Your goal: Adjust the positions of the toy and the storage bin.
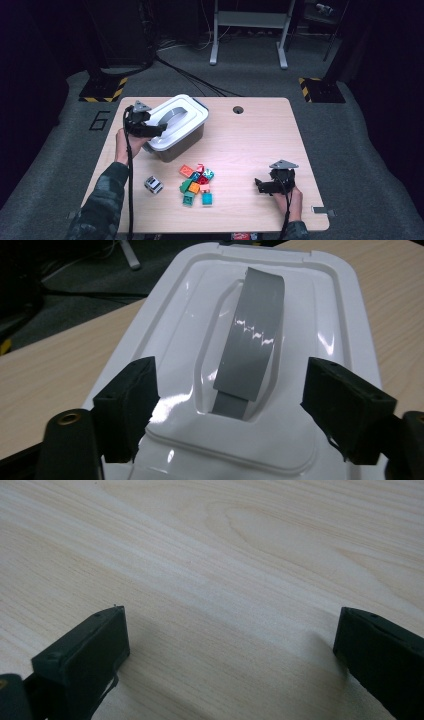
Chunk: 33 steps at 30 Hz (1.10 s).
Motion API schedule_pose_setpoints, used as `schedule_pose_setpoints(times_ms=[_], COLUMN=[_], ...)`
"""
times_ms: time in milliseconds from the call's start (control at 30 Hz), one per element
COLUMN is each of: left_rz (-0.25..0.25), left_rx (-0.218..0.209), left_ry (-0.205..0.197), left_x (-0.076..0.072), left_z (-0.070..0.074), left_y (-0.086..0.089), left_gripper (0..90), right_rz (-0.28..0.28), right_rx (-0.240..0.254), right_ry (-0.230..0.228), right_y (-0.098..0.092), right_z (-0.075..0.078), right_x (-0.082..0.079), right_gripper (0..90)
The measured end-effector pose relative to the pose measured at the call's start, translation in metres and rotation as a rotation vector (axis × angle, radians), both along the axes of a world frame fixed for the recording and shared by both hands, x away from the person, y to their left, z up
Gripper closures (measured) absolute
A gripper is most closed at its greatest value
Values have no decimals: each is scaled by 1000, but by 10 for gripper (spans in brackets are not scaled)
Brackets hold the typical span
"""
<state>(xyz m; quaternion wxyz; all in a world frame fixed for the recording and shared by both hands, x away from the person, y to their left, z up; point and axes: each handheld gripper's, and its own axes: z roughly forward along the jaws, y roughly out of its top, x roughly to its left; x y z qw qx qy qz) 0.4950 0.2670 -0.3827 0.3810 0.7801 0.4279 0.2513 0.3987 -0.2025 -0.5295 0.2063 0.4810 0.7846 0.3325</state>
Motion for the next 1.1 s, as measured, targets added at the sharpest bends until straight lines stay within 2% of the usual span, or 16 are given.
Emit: schedule_pose_setpoints(times_ms=[33, 100, 267, 400, 467, 500, 533, 733, 767, 833, 967, 1100], left_rz=[-2, -5, 13, 1, 5, 3, -1, -16, -17, -44, -73, -98], left_rx=[12, 31, 44, 67, 65, 60, 76, 118, 112, 130, 123, 135], left_ry=[-3, 8, 2, 15, 11, 10, 3, -22, -29, -38, -47, -51], left_x=[1, 4, 8, 11, 11, 11, 10, 8, 8, 7, 7, 8], left_z=[0, 0, 0, -2, -3, -4, -5, -6, -7, -7, -8, -8], left_y=[-2, -5, -12, -18, -20, -21, -22, -27, -28, -29, -32, -35], left_gripper=[259, 314, 441, 518, 572, 572, 605, 633, 642, 647, 663, 667], right_rz=[0, 0, -4, -3, 2, 2, 2, 2, 2, -12, -14, -14], right_rx=[0, 0, 4, 4, -1, -1, 0, 1, 1, 11, 16, 14], right_ry=[0, -1, 3, 1, -4, -4, -2, -3, -4, 8, 11, 9], right_y=[0, 0, 0, 0, 0, 0, 0, 0, 0, 1, 1, 1], right_z=[0, 0, 0, 0, 0, 0, 0, 0, 0, 0, 1, 0], right_x=[0, 0, 0, 0, 0, 0, 0, 0, 0, -1, -1, -1], right_gripper=[8, 9, 10, 13, 15, 15, 15, 19, 20, 20, 22, 22])
